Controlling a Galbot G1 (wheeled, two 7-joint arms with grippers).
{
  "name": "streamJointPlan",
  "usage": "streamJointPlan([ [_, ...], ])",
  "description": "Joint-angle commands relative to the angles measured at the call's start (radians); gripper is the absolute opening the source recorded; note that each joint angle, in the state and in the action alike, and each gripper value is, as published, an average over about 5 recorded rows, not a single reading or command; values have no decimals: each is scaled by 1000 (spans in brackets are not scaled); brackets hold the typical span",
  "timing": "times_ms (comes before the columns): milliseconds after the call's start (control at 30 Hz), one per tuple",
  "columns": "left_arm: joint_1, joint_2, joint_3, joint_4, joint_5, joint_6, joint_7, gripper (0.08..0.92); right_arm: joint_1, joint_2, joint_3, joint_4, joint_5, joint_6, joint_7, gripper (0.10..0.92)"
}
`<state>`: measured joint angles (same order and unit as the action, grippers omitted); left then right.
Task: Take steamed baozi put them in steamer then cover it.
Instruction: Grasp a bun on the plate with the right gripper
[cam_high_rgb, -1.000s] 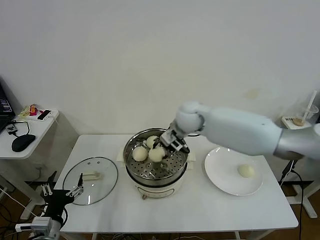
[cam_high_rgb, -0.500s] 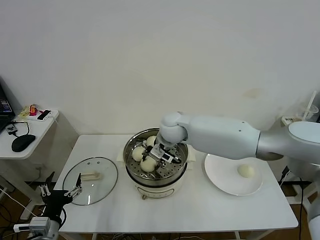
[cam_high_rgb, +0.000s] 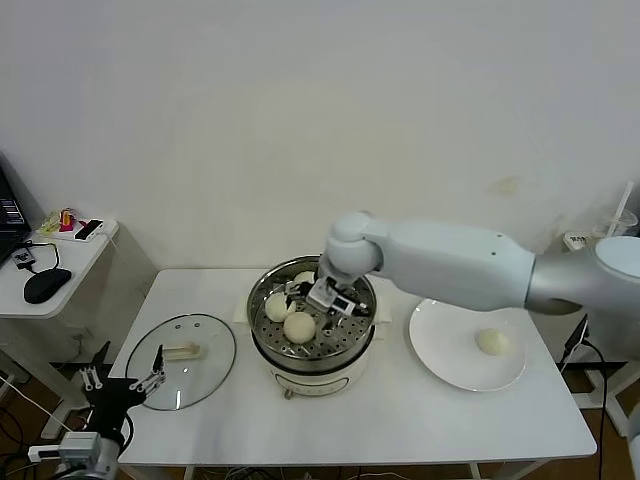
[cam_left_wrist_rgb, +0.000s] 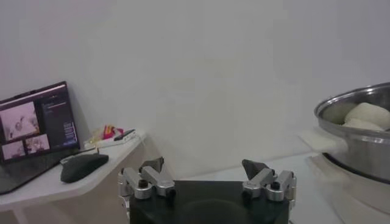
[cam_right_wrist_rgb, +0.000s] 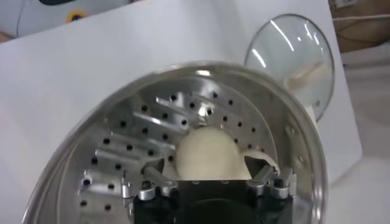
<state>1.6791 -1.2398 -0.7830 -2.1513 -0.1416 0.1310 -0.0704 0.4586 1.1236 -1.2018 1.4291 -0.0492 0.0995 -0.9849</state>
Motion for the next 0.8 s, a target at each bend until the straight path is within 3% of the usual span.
streamJointPlan([
  [33, -3, 4, 4, 2, 0, 1, 0, 823, 16, -180, 71, 24, 41, -49, -13, 823],
  [467, -32, 48, 18, 22, -15, 6, 4, 823, -19, -555, 223, 95, 92, -397, -54, 823],
  [800, -60, 72, 64, 48, -12, 8, 4, 823, -392, -756, 472, 67, -41, -406, -45, 823],
])
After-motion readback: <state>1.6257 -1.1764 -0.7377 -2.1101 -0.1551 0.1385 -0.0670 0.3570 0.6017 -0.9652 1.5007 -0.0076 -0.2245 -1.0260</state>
